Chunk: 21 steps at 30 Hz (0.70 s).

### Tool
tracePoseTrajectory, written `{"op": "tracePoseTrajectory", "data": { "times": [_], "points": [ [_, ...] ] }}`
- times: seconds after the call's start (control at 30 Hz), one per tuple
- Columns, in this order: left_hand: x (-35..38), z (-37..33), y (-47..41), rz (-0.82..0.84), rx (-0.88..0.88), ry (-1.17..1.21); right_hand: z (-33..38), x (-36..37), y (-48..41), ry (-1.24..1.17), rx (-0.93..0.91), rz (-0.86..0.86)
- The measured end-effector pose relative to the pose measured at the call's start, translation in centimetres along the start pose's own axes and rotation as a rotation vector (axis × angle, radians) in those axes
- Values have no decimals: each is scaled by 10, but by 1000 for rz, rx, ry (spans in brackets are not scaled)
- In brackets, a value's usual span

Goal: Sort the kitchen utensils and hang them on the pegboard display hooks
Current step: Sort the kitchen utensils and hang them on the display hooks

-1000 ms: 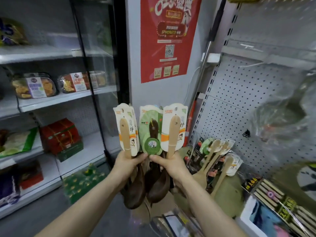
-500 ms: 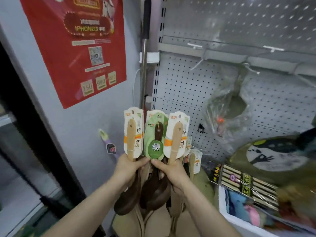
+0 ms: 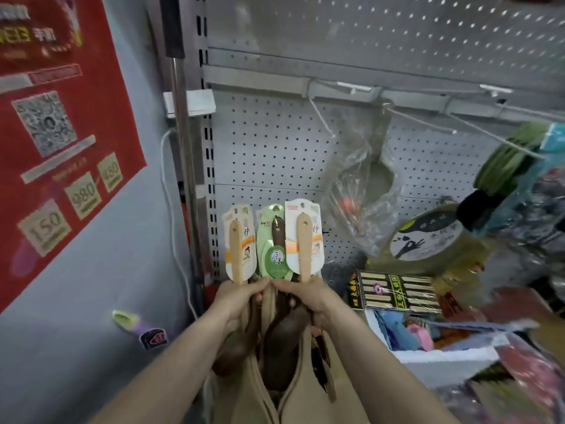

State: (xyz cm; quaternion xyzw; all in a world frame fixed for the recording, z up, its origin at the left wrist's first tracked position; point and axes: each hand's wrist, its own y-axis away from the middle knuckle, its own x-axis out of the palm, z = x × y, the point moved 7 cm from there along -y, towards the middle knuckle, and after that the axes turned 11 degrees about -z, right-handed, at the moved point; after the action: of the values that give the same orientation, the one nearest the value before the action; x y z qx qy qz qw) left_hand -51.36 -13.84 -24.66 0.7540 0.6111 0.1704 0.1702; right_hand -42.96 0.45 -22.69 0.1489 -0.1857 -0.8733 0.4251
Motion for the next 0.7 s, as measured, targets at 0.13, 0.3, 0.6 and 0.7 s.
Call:
{"op": "tracePoseTrajectory", "data": {
  "times": [0.13,0.3,0.6,0.7],
  "points": [
    [12,9,-19,47,-104,-26,1,3,-24,18,54,16],
    [21,10,-41,24,-200,-19,-5,11,-56,-30,172,63],
    [48,35,-98,21,-285,37,-30,15,-130,96,200,16],
    [55,42,-109,91,-196,-135,-29,4,-140,128,204,0]
  ]
}}
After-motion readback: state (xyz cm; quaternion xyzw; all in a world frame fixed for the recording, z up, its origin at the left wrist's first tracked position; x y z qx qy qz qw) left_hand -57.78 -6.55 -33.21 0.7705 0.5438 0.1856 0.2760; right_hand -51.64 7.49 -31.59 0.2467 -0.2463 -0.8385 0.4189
